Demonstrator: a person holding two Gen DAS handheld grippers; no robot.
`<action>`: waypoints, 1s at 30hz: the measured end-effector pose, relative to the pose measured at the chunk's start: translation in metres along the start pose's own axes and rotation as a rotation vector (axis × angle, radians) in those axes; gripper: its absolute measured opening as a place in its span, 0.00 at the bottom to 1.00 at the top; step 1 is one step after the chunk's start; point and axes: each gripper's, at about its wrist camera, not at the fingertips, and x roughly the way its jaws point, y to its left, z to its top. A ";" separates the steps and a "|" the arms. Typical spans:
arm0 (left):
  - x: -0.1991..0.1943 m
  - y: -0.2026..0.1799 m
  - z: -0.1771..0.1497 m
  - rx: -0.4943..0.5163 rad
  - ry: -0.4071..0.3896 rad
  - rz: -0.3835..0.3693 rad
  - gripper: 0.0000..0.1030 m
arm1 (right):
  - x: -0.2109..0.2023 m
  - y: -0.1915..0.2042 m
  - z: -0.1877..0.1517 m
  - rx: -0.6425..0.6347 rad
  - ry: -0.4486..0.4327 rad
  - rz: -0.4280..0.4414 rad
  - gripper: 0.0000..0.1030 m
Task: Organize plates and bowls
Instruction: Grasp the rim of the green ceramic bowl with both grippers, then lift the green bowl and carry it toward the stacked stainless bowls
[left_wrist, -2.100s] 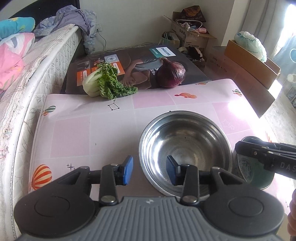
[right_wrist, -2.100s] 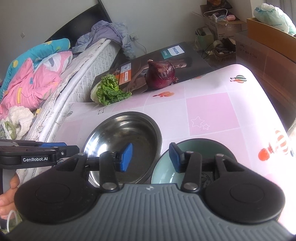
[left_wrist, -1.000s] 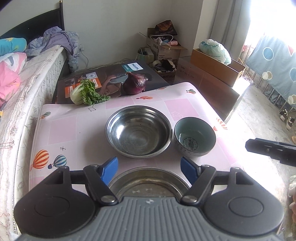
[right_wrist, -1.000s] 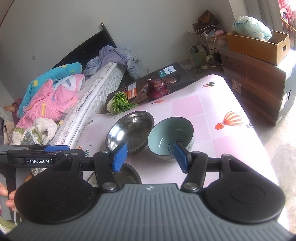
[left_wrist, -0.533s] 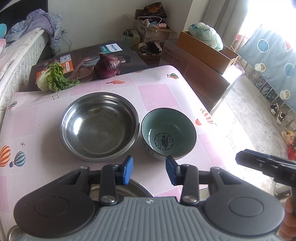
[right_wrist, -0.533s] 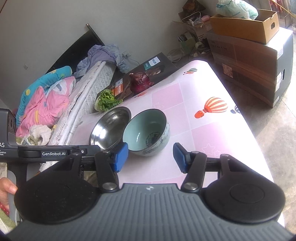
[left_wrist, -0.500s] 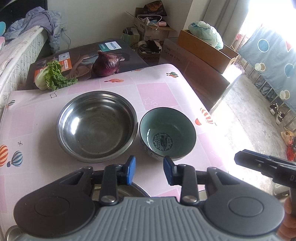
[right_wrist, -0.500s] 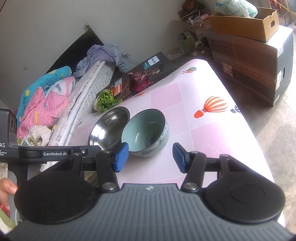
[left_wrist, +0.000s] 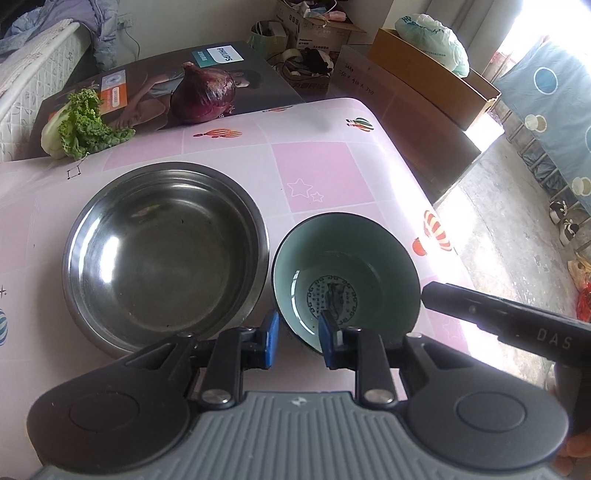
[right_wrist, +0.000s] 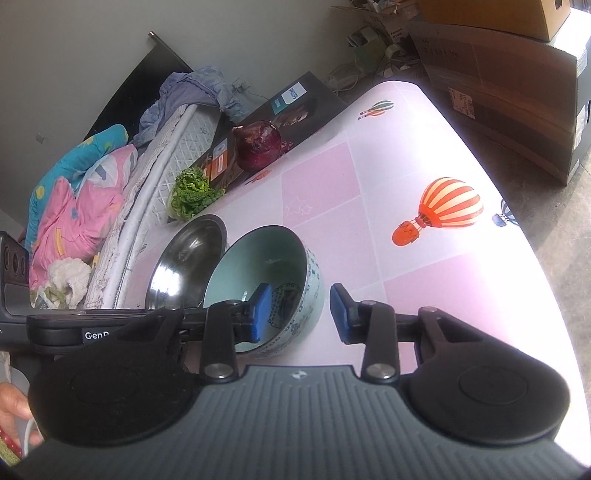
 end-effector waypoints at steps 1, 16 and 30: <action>0.003 0.001 0.001 0.000 0.003 0.001 0.24 | 0.006 -0.002 0.002 0.008 0.003 -0.008 0.28; 0.011 -0.001 -0.002 -0.024 0.057 -0.033 0.16 | 0.016 -0.005 0.003 -0.045 0.034 -0.012 0.12; 0.020 -0.011 -0.003 -0.002 0.102 -0.069 0.21 | -0.001 -0.024 -0.003 0.005 0.061 -0.001 0.14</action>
